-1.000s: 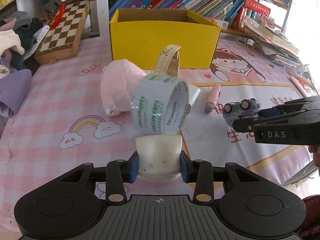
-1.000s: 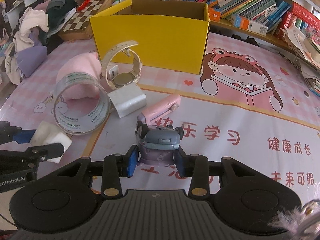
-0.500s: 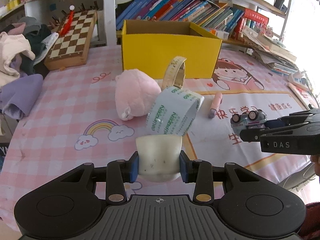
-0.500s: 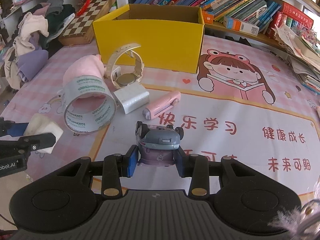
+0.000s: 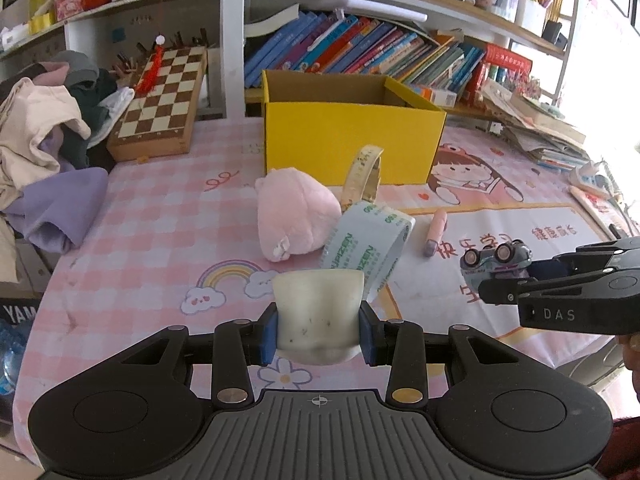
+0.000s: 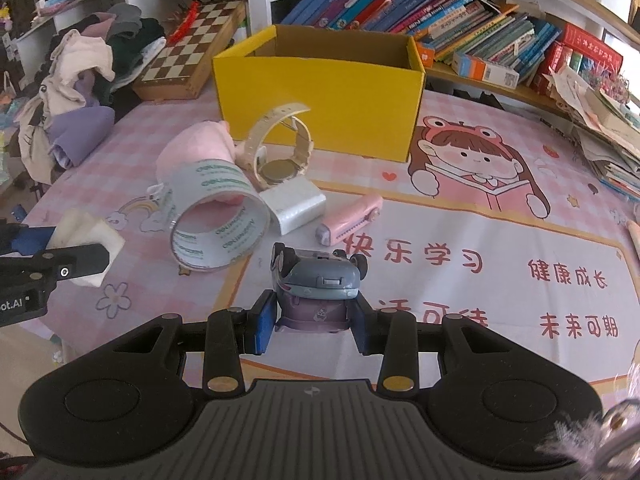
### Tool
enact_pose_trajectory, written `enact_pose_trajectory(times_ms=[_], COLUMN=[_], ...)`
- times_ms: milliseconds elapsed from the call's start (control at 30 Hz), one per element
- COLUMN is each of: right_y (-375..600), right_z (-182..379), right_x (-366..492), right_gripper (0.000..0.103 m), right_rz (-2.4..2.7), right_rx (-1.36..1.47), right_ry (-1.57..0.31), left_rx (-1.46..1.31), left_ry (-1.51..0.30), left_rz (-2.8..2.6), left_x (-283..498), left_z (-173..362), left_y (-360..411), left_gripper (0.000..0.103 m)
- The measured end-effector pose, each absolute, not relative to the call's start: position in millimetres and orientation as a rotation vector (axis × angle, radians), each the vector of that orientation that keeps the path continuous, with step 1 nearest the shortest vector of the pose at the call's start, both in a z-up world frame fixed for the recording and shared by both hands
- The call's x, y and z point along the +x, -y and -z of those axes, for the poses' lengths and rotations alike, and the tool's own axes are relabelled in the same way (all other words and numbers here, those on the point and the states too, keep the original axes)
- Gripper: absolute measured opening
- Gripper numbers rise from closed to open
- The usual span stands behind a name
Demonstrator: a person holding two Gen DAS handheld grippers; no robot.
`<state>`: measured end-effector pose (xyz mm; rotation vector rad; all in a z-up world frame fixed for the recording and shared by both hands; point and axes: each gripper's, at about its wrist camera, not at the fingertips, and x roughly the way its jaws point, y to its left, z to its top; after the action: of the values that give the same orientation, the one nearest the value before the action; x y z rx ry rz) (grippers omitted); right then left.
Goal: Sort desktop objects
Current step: 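Lift the sponge and toy car and carry both toward the yellow box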
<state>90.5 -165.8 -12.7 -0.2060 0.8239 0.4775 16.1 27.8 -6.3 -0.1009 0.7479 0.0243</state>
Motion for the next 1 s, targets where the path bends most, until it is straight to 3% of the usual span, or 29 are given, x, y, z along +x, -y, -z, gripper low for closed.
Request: enact_pose_trajectory(times_ms=[600, 1000], right_y=[158.5, 162.8], right_z=[-0.5, -14.9], right_x=[76.9, 120.3], right_gripper=[0.036, 0.036], right_rz=[-0.471, -0.503], right_rx=[-0.221, -0.217], right_ry=[-0.776, -0.739], left_rx=[-0.093, -0.056], left_ry=[-0.680, -0.633], left_rz=[0.064, 0.081], left_x=[19.8, 55.4], left_z=[-9.3, -27.7], left_y=[-31.5, -20.2], left_gripper=[0.037, 0.037])
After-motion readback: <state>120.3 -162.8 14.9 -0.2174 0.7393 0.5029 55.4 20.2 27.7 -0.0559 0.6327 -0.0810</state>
